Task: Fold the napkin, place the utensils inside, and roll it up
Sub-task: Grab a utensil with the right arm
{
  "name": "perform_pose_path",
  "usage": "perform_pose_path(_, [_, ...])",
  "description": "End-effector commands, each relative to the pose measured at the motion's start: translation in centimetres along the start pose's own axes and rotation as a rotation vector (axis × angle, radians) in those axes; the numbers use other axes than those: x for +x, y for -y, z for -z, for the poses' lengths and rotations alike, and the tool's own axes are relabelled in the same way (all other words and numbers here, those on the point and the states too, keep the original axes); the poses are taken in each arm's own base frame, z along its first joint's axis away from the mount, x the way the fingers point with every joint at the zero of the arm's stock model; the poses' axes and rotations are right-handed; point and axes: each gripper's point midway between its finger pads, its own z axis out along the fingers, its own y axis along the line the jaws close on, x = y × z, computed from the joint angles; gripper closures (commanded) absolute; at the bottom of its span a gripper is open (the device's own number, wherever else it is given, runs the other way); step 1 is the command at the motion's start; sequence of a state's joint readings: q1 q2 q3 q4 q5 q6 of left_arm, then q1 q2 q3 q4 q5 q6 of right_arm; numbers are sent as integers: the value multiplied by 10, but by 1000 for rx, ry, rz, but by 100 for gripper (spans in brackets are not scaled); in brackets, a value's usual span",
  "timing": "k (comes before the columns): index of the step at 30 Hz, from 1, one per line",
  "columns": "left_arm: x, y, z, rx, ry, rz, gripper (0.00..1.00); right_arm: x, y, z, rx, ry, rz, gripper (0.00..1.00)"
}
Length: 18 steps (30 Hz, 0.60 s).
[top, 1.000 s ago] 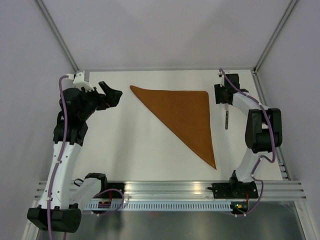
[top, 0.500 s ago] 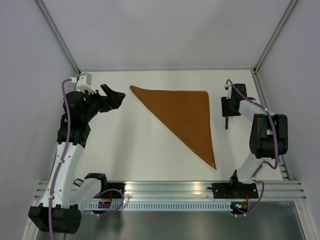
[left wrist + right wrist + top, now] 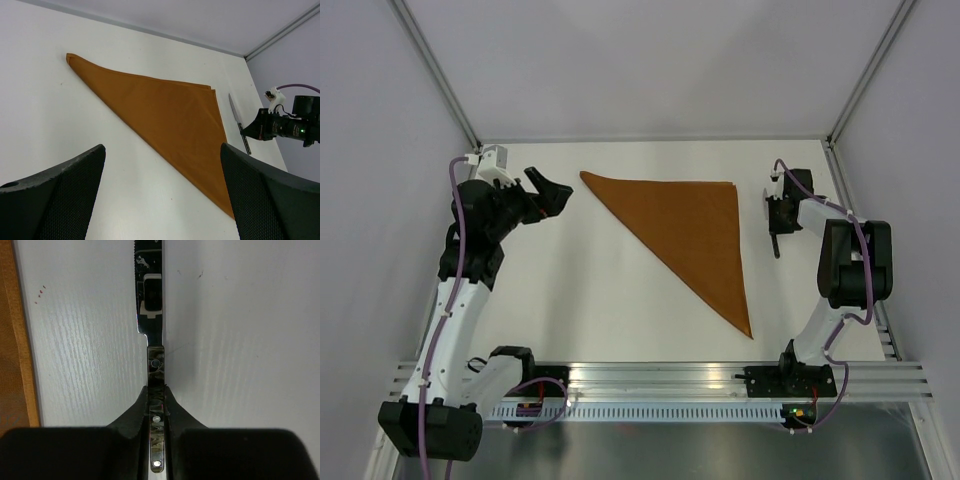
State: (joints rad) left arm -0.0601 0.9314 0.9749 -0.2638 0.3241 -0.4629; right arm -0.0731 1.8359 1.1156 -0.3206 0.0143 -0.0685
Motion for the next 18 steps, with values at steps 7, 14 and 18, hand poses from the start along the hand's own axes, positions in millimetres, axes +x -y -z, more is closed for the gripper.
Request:
perform_pose_path(7, [-5,9,-13,55,-7,77,0,14,7,-5,-45,-39,8,100])
perform_pose_path(14, [-11,15,-13,75,-5,54,0,-13,-4,21,-123,58,35,100])
perform_pose_path(18, [-13,14,-13,67,-6,39,0,-27,-11,40,-166,98,52,100])
